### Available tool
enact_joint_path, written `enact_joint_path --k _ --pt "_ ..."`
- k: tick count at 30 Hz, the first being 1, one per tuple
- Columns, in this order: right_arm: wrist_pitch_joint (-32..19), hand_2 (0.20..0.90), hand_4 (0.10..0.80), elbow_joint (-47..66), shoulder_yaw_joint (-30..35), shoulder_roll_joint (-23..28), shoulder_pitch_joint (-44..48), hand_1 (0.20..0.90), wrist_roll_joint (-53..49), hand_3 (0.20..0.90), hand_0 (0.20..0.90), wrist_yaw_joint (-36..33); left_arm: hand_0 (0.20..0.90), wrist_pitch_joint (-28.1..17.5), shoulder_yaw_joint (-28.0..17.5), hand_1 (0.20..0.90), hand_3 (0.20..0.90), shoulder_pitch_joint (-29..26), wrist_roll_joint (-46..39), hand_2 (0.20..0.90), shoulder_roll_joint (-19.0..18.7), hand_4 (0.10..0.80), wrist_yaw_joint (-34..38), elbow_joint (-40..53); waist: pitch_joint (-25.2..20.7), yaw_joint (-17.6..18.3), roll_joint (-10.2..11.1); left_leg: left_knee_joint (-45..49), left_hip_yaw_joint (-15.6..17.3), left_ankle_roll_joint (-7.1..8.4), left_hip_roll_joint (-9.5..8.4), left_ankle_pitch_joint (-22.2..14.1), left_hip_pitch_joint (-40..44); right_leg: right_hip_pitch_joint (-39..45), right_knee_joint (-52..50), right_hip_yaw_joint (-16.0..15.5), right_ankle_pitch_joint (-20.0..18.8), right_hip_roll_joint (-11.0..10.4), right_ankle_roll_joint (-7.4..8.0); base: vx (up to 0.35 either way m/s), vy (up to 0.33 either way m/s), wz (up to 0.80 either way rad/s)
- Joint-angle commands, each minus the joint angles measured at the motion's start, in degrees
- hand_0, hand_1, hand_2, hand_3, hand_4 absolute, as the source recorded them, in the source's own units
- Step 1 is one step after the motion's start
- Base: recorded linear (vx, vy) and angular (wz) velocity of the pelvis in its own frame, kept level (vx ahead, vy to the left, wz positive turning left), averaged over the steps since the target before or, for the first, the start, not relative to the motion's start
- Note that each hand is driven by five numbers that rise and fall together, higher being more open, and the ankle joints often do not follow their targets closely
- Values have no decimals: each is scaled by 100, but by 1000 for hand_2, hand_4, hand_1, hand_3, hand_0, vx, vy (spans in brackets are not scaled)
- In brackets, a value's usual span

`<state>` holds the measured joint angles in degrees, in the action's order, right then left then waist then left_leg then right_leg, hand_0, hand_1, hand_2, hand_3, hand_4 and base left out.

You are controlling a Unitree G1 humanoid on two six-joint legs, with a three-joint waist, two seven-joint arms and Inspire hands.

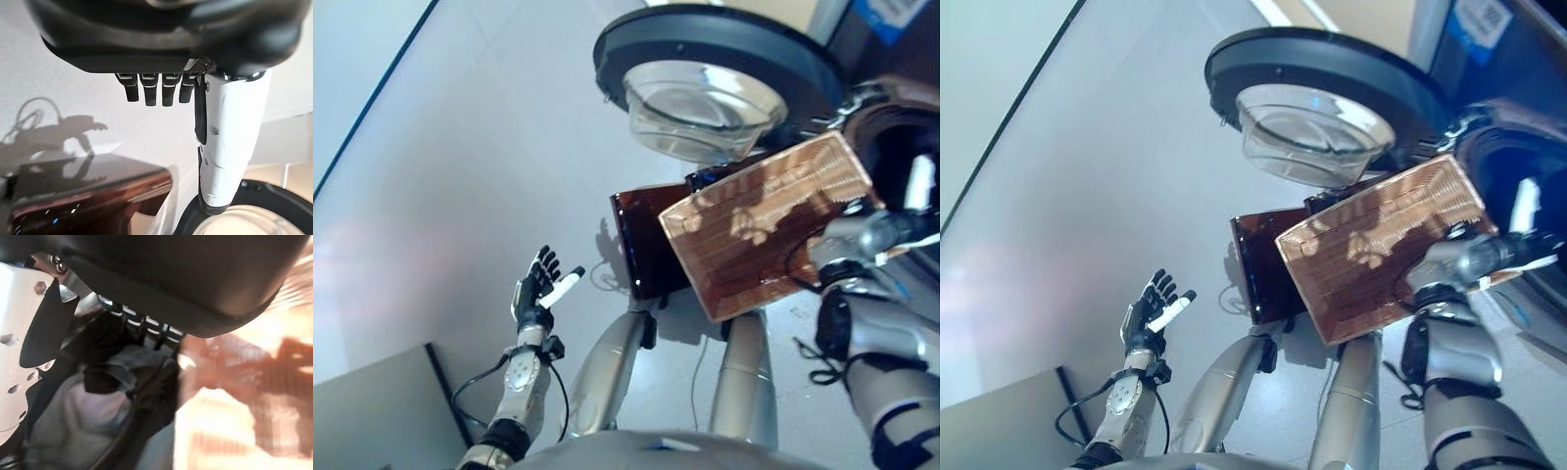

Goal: Pick up the clothes and place them into the washing machine

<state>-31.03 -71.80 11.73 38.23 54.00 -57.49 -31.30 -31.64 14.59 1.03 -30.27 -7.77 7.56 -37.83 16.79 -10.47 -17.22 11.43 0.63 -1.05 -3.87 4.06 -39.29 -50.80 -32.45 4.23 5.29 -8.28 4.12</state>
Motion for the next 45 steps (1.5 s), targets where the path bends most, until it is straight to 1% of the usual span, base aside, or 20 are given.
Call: enact_joint_path --k 1,2,3,4,5,7,9,12,15,19,22,26,27,28,30,34,35,36,37,45 --pt "-361 900 800 389 -918 1194 745 900 742 900 900 216 900 -413 -182 900 900 130 -51 900 -467 800 74 143 -316 -17 27 341 -39 228 -114 -427 -176 549 822 -92 -177 192 -191 29 -15 3" --pt "-310 900 800 579 -1223 1608 1106 900 917 900 900 216 900 -385 -244 900 900 180 -133 900 -551 800 43 55 -395 -19 116 198 -57 249 -104 -401 -44 621 867 -89 -172 230 -186 38 -20 3" --pt "-312 900 800 738 -1438 1737 1349 900 993 900 900 206 900 -363 -286 900 900 212 -169 900 -588 800 35 25 -425 -9 140 154 -45 247 -93 -392 3 642 883 -84 -181 238 -190 46 -29 1" --pt "-287 900 800 1102 -1812 2138 1775 900 1223 900 900 165 900 -340 -375 900 900 271 -266 900 -663 800 7 -66 -490 10 237 118 -39 276 -94 -356 46 664 934 -66 -236 247 -183 0 0 0" --pt "-283 900 800 1090 -1854 2141 1823 900 1229 900 900 154 900 -343 -381 900 900 261 -273 900 -645 800 0 -74 -480 15 222 112 -36 276 -93 -353 49 664 936 -63 -239 248 -183 12 -8 -7" --pt "-339 900 800 1377 -2136 2361 2170 900 1224 900 900 206 900 -327 -347 900 900 307 -355 900 -691 800 -19 -167 -566 49 339 3 -60 299 -64 -336 178 760 971 -76 -222 254 -169 19 -11 -18" --pt "-340 900 800 1484 -2268 2309 2207 900 1182 900 900 302 900 -294 -374 900 900 281 -433 900 -678 800 -38 -208 -569 112 371 -31 -65 304 -59 -315 279 888 1030 -95 -249 257 -170 13 -26 -15" --pt "-259 900 800 1389 -1984 1956 1781 900 1133 900 900 388 900 -263 -330 900 900 204 -508 900 -645 800 -106 -379 -599 181 459 -97 -76 292 -49 -306 447 1097 1139 -114 -269 276 -158 4 -19 -3" --pt "-167 900 800 856 -1654 1499 1399 900 900 900 900 603 900 -260 -276 900 900 85 -566 900 -581 800 -169 -520 -591 181 516 -110 -94 266 -37 -325 556 1271 1258 -131 -320 288 -154 -9 -32 -7" --pt "-127 900 800 437 -1078 640 564 900 669 900 900 796 900 -238 -246 900 900 -16 -509 900 -470 800 -196 -635 -559 164 545 -68 -146 244 -19 -335 640 1470 1331 -204 -345 288 -153 -14 -38 -2" --pt "-129 900 800 354 -718 -218 -235 900 601 900 900 857 900 -209 -293 900 900 -48 -392 900 -449 800 -161 -699 -542 166 648 -67 -207 226 3 -333 724 1651 1413 -274 -350 289 -158 -5 -55 2" --pt "-49 900 800 477 -744 -1262 -1160 900 682 900 900 1071 900 -184 -344 900 900 -162 -37 900 -447 800 -66 -873 -455 190 848 -50 -289 231 43 -309 819 1853 1498 -411 -374 283 -170 -7 -66 13" --pt "-48 900 800 480 -744 -1264 -1162 900 684 900 900 1068 900 -183 -344 900 900 -160 -37 900 -448 800 -65 -872 -454 191 849 -51 -290 231 42 -309 821 1856 1499 -412 -374 282 -170 1 -58 15" --pt "-19 900 800 440 -790 -1683 -1473 900 653 900 900 1169 900 -159 -297 900 900 -175 148 900 -442 800 -59 -1026 -413 183 973 -28 -338 227 46 -312 858 1988 1570 -495 -390 267 -169 0 -55 14" --pt "-27 900 800 535 -828 -2014 -1701 900 579 900 900 1280 900 -181 -374 900 900 -204 169 900 -435 800 -24 -1194 -373 177 1069 -13 -374 222 50 -313 864 2030 1606 -544 -399 267 -176 -6 -51 14" --pt "60 900 800 608 -1020 -2383 -2042 900 666 900 900 1399 900 -155 -452 900 900 -249 261 900 -433 800 1 -1407 -316 176 1249 16 -449 229 57 -296 869 2137 1646 -634 -405 258 -185 -5 -42 13" --pt "99 900 800 618 -1120 -2546 -2199 900 698 900 900 1478 900 -122 -509 900 900 -310 348 900 -443 800 32 -1609 -277 168 1352 43 -487 236 68 -291 869 2182 1662 -697 -410 257 -189 0 -37 20" --pt "99 900 800 618 -1121 -2546 -2199 900 698 900 900 1478 900 -122 -509 900 900 -310 348 900 -443 800 32 -1609 -276 169 1352 43 -488 236 68 -291 870 2183 1662 -698 -410 257 -189 14 -48 20" --pt "121 900 800 697 -1184 -2743 -2397 900 681 900 900 1555 900 -108 -550 900 900 -313 340 900 -433 800 17 -1720 -257 168 1434 74 -529 240 72 -293 894 2252 1688 -755 -419 250 -192 24 -9 11" --pt "605 900 800 426 -1760 -3113 -3015 900 1372 900 900 1783 900 48 -765 900 900 -517 680 900 -526 800 96 -2254 -290 176 1693 90 -592 218 61 -351 1114 2587 1878 -845 -507 239 -171 11 6 13"
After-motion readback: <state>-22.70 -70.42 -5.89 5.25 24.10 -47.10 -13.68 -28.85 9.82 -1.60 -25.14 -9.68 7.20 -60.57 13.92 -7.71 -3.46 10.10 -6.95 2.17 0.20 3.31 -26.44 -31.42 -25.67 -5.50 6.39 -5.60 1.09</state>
